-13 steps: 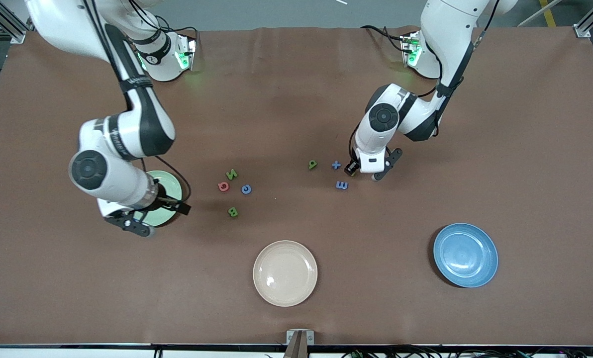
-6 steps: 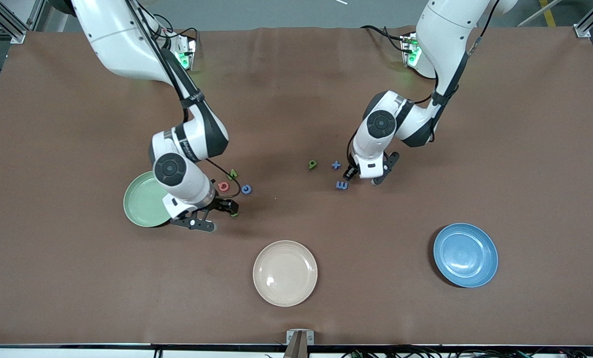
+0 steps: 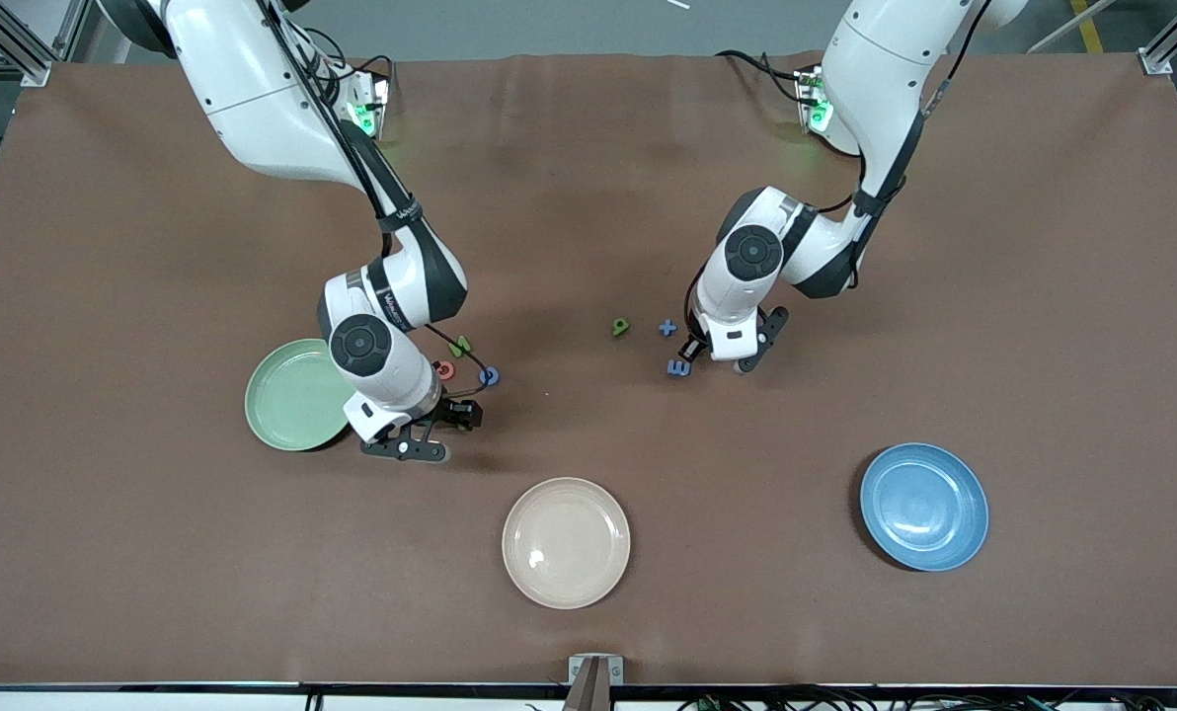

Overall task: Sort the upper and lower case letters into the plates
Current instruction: 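Carry the green c to the blue plate while the right gripper grasps B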

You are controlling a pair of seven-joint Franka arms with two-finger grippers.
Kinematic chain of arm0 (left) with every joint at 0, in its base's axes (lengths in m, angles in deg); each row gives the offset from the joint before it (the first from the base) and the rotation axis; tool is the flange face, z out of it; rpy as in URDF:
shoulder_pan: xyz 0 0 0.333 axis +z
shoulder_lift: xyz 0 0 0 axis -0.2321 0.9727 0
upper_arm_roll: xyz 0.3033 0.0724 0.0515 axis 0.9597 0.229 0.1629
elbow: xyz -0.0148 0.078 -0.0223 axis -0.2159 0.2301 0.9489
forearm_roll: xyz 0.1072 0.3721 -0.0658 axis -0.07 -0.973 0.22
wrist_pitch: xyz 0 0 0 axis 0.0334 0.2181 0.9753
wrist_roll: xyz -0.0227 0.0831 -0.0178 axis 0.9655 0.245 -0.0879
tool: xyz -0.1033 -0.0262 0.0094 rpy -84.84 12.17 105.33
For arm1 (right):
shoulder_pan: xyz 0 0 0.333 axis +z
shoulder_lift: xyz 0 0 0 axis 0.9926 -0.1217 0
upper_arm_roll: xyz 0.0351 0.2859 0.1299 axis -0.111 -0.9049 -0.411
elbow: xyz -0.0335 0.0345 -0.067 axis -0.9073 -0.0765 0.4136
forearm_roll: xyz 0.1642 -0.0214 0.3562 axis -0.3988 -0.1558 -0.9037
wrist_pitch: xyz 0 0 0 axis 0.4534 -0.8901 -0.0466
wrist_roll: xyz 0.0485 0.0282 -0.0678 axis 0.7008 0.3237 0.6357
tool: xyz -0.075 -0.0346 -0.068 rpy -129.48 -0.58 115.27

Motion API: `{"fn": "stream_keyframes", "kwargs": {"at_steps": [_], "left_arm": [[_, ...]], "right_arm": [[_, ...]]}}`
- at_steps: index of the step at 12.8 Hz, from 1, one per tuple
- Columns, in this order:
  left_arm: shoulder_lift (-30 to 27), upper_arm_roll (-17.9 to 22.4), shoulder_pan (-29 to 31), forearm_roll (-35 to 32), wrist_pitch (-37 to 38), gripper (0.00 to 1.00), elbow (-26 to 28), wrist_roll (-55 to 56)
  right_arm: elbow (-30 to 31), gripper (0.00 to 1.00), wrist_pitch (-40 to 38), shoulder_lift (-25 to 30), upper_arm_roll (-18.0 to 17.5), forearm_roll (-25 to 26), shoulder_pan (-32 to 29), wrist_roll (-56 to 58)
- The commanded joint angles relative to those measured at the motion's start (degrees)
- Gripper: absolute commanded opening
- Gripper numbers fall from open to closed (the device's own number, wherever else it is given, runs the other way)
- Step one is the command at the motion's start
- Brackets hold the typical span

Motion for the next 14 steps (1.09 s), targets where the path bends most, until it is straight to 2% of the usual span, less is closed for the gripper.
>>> {"fn": "stream_keyframes", "kwargs": {"at_steps": [1, 4, 7, 10, 14], "left_arm": [[-2.1, 0.5, 1.3, -3.4, 0.5, 0.0, -0.8, 0.2], [-6.2, 0.5, 8.5, -4.9, 3.7, 0.0, -2.2, -7.4], [-6.6, 0.5, 16.9, -4.9, 6.5, 0.0, -4.1, -20.0], [-4.4, 0.5, 24.7, -5.8, 6.5, 0.0, -7.7, -32.0], [1.1, 0.5, 31.8, -11.9, 6.5, 0.02, -12.5, -37.8]], "right_arm": [[-0.4, 0.78, 0.9, -0.9, 0.3, -0.1, 0.8, 0.7], [-0.4, 0.77, 1.0, -1.6, 0.3, 0.0, 1.2, 0.8], [-0.1, 0.76, 0.9, -1.6, 0.3, 0.0, 2.0, 0.9], [0.1, 0.71, 0.9, -1.6, 0.3, 0.1, 2.0, 3.0], [0.1, 0.58, 1.0, -2.0, 0.4, 0.2, 2.0, 3.4]]}}
